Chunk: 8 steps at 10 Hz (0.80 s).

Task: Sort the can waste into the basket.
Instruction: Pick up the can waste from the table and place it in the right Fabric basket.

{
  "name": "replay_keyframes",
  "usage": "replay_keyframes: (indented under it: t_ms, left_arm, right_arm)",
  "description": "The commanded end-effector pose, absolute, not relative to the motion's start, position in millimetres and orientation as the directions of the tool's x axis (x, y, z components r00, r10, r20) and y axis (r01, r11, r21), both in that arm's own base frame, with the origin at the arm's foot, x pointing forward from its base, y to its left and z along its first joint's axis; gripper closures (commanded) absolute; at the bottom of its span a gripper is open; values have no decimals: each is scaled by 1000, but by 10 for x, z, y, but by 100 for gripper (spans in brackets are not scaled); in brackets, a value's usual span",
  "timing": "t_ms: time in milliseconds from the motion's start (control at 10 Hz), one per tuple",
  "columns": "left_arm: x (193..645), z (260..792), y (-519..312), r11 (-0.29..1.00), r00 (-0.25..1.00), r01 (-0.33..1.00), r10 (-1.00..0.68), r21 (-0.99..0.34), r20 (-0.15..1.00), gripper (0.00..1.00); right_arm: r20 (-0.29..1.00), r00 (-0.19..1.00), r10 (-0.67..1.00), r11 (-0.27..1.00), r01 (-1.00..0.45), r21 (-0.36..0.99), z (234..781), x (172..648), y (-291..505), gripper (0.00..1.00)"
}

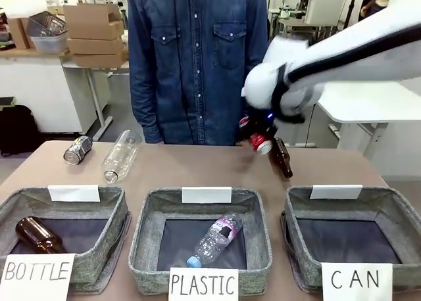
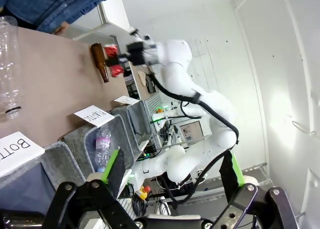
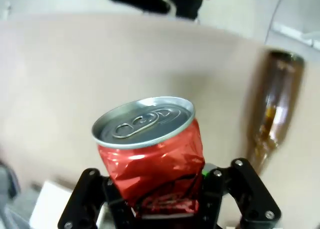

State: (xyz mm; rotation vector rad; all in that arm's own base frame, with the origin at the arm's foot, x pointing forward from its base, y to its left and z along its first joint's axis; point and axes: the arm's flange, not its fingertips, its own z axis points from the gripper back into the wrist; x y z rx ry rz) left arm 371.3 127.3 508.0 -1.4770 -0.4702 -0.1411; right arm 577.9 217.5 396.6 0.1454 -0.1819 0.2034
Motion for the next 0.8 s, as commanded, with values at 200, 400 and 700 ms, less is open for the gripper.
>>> replay_keyframes:
  t_ms: [200, 400, 700]
  left_arm:
    - [3708, 5092, 1259, 86, 893, 394, 197, -915, 404, 0]
    - [3708, 5092, 1259, 86, 893, 394, 197, -915, 404, 0]
    - [3708, 5092, 1259, 86, 893, 394, 197, -915, 404, 0]
  right_arm:
    - [110, 912, 395, 894, -409, 184, 4606, 4541, 1162, 100]
    - [61, 902, 427, 889, -431, 152, 4584, 4197, 731, 100]
    - [-57, 908, 416, 905, -407, 123, 4229, 3890, 253, 100]
